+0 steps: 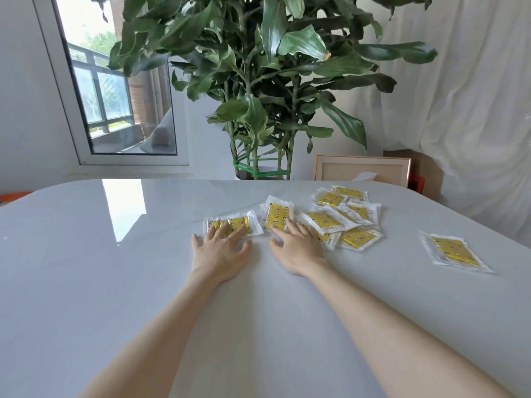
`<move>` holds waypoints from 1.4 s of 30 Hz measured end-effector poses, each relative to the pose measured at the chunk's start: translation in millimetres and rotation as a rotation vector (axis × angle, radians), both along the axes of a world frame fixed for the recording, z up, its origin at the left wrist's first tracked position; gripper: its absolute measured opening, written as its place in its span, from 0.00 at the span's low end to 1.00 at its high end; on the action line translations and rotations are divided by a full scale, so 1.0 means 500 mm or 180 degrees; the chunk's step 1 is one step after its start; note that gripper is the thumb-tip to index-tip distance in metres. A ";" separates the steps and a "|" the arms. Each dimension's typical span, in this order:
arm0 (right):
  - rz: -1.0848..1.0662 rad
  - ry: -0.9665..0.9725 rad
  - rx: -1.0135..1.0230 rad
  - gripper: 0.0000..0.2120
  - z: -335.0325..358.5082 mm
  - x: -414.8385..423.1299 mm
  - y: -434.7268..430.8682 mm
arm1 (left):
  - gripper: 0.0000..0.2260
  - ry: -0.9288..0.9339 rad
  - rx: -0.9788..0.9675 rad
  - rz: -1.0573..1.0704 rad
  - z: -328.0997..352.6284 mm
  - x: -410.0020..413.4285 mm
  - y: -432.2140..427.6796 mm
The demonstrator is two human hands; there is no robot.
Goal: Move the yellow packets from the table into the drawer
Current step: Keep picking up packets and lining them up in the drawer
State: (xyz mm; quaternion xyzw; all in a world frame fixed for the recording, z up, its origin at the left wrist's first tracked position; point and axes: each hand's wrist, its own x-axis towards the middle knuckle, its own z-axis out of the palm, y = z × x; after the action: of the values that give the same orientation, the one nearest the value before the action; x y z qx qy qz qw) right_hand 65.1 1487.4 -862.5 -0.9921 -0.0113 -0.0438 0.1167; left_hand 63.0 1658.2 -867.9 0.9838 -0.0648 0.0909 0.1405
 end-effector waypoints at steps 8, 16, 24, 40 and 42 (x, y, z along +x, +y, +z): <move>0.0120 0.0002 0.0124 0.23 0.001 -0.082 0.010 | 0.21 -0.0110 -0.0147 0.0290 -0.006 -0.071 0.013; 0.0301 -0.0085 0.0438 0.21 0.008 -0.208 0.033 | 0.18 -0.0426 -0.0349 0.0417 -0.017 -0.185 0.055; 0.0555 -0.0222 0.0573 0.18 0.006 -0.344 0.061 | 0.18 -0.0504 -0.0324 0.0454 -0.004 -0.323 0.083; 0.0300 -0.0016 0.0664 0.20 0.096 -0.444 0.037 | 0.13 -0.0869 -0.0835 0.0658 0.020 -0.447 0.161; 0.0023 0.0543 0.0729 0.27 0.101 -0.432 0.013 | 0.17 -0.0659 -0.1038 0.0730 0.020 -0.435 0.169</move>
State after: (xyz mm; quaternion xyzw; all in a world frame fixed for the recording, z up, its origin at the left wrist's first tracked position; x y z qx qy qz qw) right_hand -150.9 1493.8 -812.2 -0.9724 0.0001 0.0400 0.2297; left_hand -154.6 1742.7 -857.8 0.9344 0.0491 0.2160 0.2790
